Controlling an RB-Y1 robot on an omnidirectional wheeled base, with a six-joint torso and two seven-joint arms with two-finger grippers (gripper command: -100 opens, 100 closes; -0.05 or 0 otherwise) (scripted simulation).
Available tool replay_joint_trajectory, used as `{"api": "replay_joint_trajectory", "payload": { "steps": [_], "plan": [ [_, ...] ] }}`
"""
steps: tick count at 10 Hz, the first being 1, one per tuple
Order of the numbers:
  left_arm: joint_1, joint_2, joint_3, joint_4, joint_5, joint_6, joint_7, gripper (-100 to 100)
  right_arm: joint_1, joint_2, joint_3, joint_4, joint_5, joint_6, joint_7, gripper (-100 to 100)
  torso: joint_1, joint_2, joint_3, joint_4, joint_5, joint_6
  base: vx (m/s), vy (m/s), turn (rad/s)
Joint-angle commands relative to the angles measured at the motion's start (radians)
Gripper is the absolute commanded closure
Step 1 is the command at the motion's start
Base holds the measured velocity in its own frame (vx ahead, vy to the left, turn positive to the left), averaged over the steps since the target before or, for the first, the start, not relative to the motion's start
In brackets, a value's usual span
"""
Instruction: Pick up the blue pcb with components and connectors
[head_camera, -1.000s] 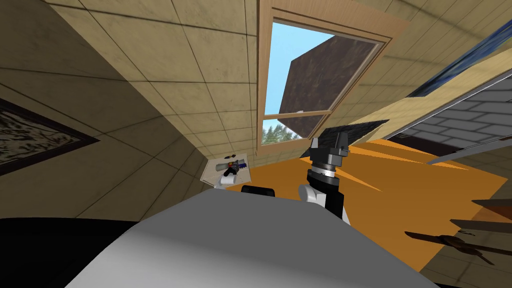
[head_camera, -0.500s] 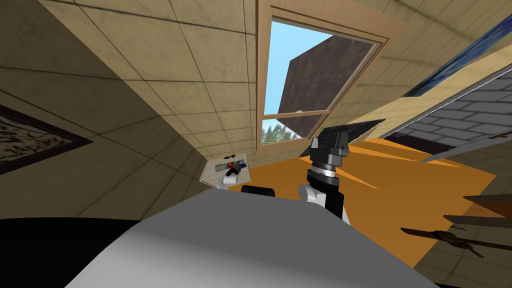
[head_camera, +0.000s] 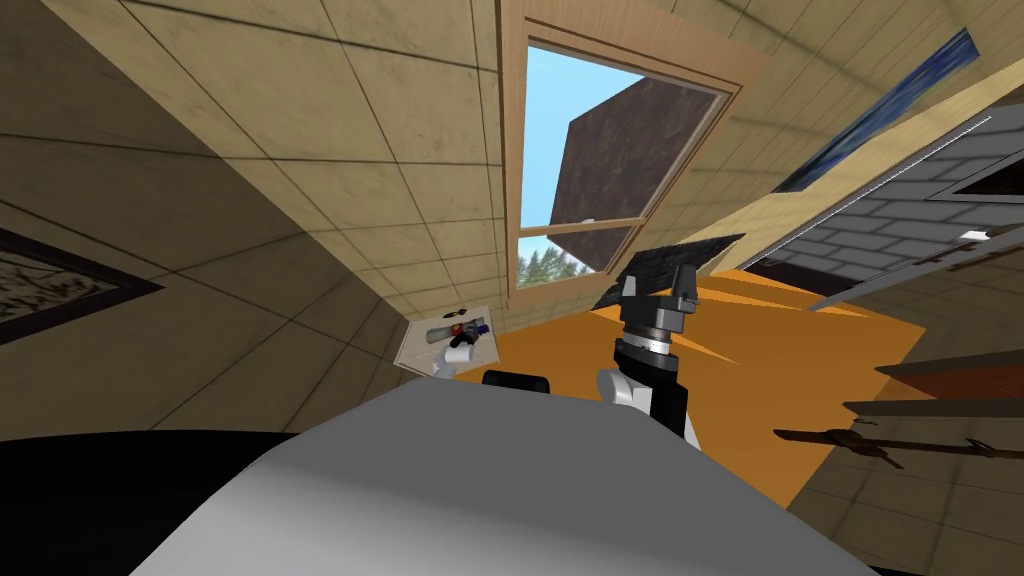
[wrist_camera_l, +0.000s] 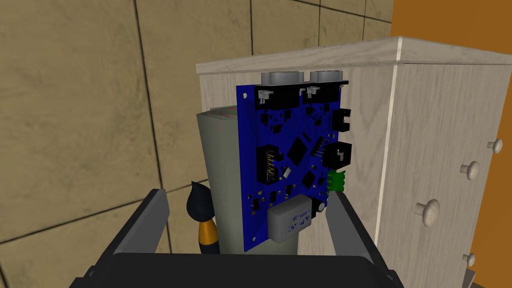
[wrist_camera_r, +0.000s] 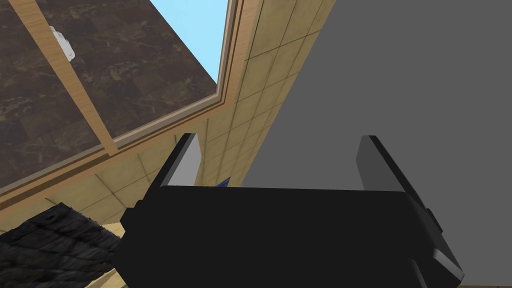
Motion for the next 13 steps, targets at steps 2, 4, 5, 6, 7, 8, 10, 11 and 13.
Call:
{"api": "replay_joint_trajectory", "payload": {
  "steps": [2, 4, 5, 6, 7, 8, 10, 11, 13],
  "plan": [
    [-0.062, 0.031, 0.029, 0.099, 0.016, -0.031, 0.014, -100, 0.0, 0.0, 0.0, 0.0, 0.0, 0.0, 0.0, 0, 0.0, 0.0, 0.0, 0.0, 0.0, 0.0, -0.052, -0.025, -0.12],
    [-0.086, 0.043, 0.041, 0.135, 0.022, -0.042, 0.019, -100, 0.0, 0.0, 0.0, 0.0, 0.0, 0.0, 0.0, 0, -0.001, 0.001, 0.0, 0.0, 0.0, 0.0, -0.038, -0.021, -0.08],
    [-0.111, 0.055, 0.052, 0.172, 0.028, -0.054, 0.024, -100, 0.0, 0.0, 0.0, 0.0, 0.0, 0.0, 0.0, 0, 0.0, 0.0, 0.0, 0.0, 0.0, 0.0, -0.023, -0.012, -0.058],
    [-0.135, 0.066, 0.064, 0.203, 0.034, -0.066, 0.029, -100, 0.0, 0.0, 0.0, 0.0, 0.0, 0.0, 0.0, 0, 0.0, -0.001, 0.0, 0.0, 0.0, 0.0, -0.048, -0.017, -0.118],
    [-0.135, 0.066, 0.064, 0.209, 0.034, -0.066, 0.029, -100, 0.0, 0.0, 0.0, 0.0, 0.0, 0.0, 0.0, 0, 0.0, 0.0, 0.0, 0.0, 0.0, 0.0, -0.038, -0.015, -0.044],
    [-0.127, 0.063, 0.061, 0.195, 0.032, -0.062, 0.028, -100, 0.0, 0.0, 0.0, 0.0, 0.0, 0.0, 0.0, 0, 0.0, 0.0, 0.0, 0.0, 0.0, 0.0, -0.012, -0.006, -0.001],
    [-0.127, 0.063, 0.062, 0.196, 0.033, -0.063, 0.028, 100, 0.0, 0.0, 0.0, 0.0, 0.0, 0.0, 0.0, 0, 0.001, -0.002, -0.001, 0.0, 0.0, -0.001, 0.0, 0.0, 0.0],
    [-0.126, 0.063, 0.063, 0.198, 0.033, -0.062, 0.029, 100, 0.0, 0.0, 0.0, 0.0, 0.0, 0.0, 0.0, 0, 0.001, -0.002, -0.001, 0.0, 0.0, 0.0, 0.0, 0.0, 0.0],
    [-0.126, 0.064, 0.063, 0.198, 0.032, -0.061, 0.028, 100, 0.0, 0.0, 0.0, 0.0, 0.0, 0.0, 0.0, 0, 0.002, -0.002, 0.0, 0.001, 0.001, 0.001, 0.0, 0.0, 0.0]
  ]
}}
